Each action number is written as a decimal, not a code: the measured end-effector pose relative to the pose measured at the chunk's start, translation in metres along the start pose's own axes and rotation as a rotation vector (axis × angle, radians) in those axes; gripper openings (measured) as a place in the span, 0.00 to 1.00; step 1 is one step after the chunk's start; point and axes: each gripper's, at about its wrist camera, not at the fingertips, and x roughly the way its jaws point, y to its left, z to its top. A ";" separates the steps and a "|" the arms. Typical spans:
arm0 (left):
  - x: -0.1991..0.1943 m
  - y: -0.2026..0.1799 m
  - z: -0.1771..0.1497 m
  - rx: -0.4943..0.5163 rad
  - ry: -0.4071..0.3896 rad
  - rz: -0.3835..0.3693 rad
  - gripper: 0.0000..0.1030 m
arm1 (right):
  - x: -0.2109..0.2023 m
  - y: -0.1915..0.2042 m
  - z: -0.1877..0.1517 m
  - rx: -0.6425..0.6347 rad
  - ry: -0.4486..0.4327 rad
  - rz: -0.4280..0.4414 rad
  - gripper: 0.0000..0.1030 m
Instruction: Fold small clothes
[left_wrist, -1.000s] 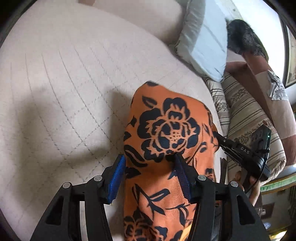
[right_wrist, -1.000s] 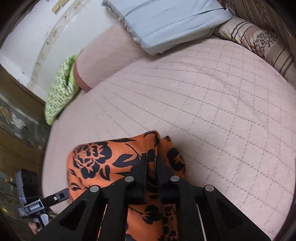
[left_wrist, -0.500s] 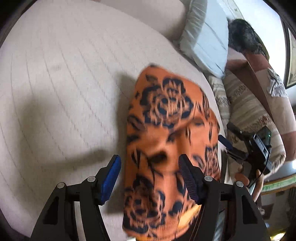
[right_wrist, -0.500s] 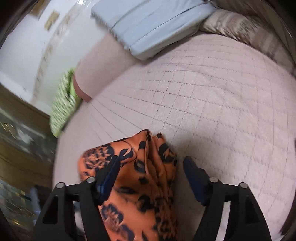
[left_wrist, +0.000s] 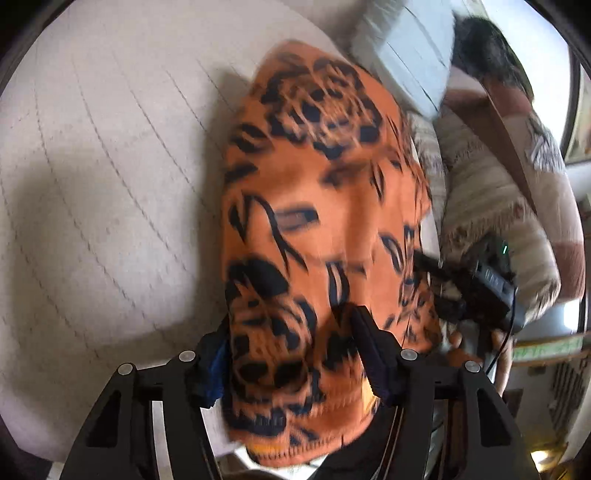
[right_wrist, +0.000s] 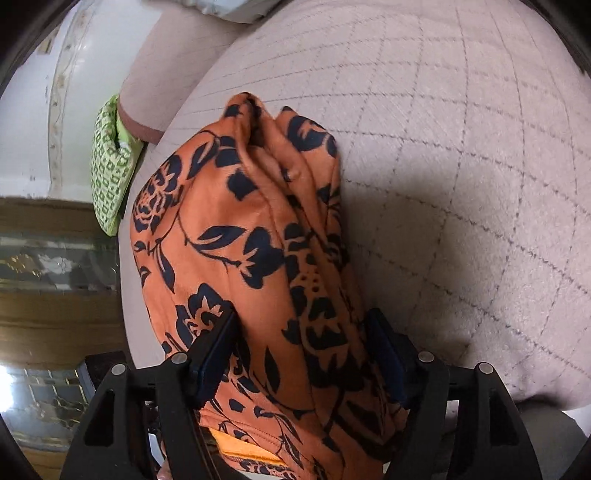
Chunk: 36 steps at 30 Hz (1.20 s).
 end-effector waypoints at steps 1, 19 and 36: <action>-0.002 0.007 0.005 -0.020 -0.012 -0.012 0.56 | 0.003 -0.003 0.002 0.015 0.008 0.007 0.70; -0.103 0.049 -0.026 -0.034 -0.129 0.030 0.25 | 0.037 0.057 -0.068 -0.134 0.005 0.115 0.34; -0.028 0.042 -0.003 0.025 -0.057 0.070 0.54 | 0.044 0.044 -0.063 -0.104 0.014 0.103 0.56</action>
